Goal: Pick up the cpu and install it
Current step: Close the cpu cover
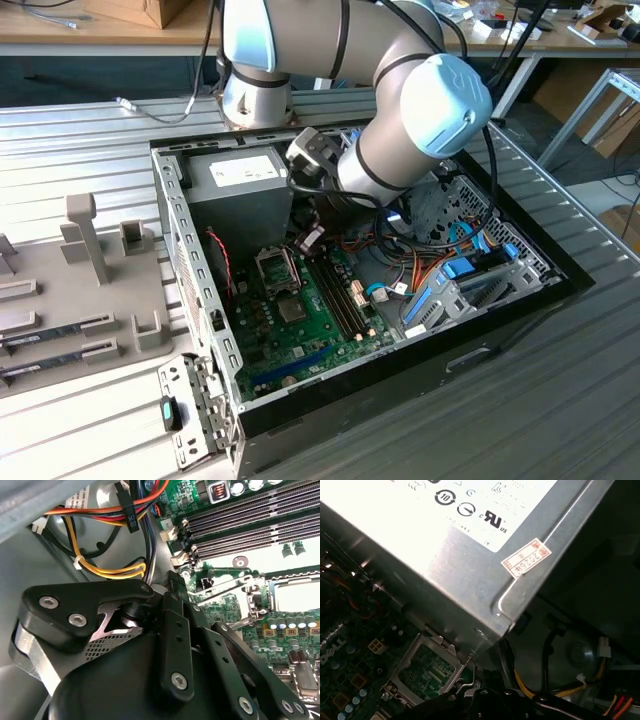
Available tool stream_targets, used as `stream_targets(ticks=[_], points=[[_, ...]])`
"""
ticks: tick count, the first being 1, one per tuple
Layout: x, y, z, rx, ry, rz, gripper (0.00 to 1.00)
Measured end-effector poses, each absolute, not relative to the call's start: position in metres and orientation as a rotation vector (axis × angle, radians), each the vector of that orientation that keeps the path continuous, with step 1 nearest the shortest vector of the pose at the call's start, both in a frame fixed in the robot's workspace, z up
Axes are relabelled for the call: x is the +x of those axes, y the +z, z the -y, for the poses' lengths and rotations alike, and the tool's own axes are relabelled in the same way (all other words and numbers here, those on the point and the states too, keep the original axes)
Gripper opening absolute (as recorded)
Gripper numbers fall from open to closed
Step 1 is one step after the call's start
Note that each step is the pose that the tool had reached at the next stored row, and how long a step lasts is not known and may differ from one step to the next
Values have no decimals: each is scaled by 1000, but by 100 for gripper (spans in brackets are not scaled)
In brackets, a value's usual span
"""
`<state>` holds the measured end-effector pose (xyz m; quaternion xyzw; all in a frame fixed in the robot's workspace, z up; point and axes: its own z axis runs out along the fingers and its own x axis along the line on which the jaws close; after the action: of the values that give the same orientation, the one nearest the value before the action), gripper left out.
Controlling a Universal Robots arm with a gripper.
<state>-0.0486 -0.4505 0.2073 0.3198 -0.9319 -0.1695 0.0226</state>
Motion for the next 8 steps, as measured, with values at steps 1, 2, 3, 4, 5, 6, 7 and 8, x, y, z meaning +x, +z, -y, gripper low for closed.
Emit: stream_targets(ticks=[1, 2, 3, 4, 5, 6, 7, 8], points=[[-49, 207, 450, 991, -526, 2886, 11], [-50, 207, 450, 991, -526, 2886, 11], [-50, 206, 450, 992, -528, 2886, 11], [-50, 206, 449, 993, -528, 2886, 11], [-50, 205, 449, 993, -528, 2886, 11], [-50, 204, 449, 993, -528, 2885, 11], [-50, 203, 449, 994, -528, 2885, 11], [-50, 202, 448, 995, -528, 2885, 11]])
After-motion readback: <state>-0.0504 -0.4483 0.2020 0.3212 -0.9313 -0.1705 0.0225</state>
